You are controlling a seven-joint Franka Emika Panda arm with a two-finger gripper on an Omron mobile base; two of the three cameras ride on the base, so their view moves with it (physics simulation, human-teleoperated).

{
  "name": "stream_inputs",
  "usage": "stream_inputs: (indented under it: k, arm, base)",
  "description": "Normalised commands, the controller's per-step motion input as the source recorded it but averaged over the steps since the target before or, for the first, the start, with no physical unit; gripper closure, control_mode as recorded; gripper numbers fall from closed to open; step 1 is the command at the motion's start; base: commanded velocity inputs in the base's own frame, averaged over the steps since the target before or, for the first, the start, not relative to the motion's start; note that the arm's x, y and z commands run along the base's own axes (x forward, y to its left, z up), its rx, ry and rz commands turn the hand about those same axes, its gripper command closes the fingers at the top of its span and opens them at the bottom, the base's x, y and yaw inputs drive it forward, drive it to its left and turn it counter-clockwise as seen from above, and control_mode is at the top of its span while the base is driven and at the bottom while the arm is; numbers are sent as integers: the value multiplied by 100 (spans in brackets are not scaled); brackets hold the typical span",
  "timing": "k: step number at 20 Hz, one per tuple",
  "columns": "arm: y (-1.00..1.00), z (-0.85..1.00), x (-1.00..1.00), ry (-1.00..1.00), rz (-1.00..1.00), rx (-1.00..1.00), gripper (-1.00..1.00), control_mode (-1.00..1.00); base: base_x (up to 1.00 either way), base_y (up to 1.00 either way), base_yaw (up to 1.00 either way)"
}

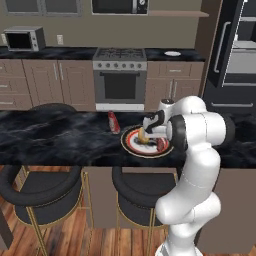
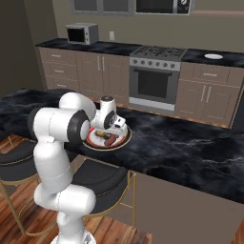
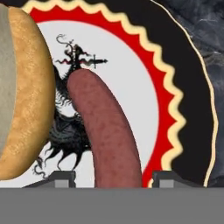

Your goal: Move the hot dog bun to the plate on the dining table and place the condiment next to that plate. Then navigate to the fridge and take the sausage and place it on the plate as well.

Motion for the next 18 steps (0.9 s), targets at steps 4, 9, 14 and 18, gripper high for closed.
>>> stream_inputs:
  k: [4, 9, 14, 18]
  arm:
    - [0, 2, -4, -3, 0, 0, -100, -100]
    - [-10, 48, -4, 0, 0, 0, -100, -100]
    - [-14, 66, -15, 0, 0, 0, -100, -100]
    - [-7, 70, -25, 0, 0, 0, -100, -100]
  base:
    - [0, 0, 0]
    - [0, 0, 0]
    - [0, 0, 0]
    - [0, 0, 0]
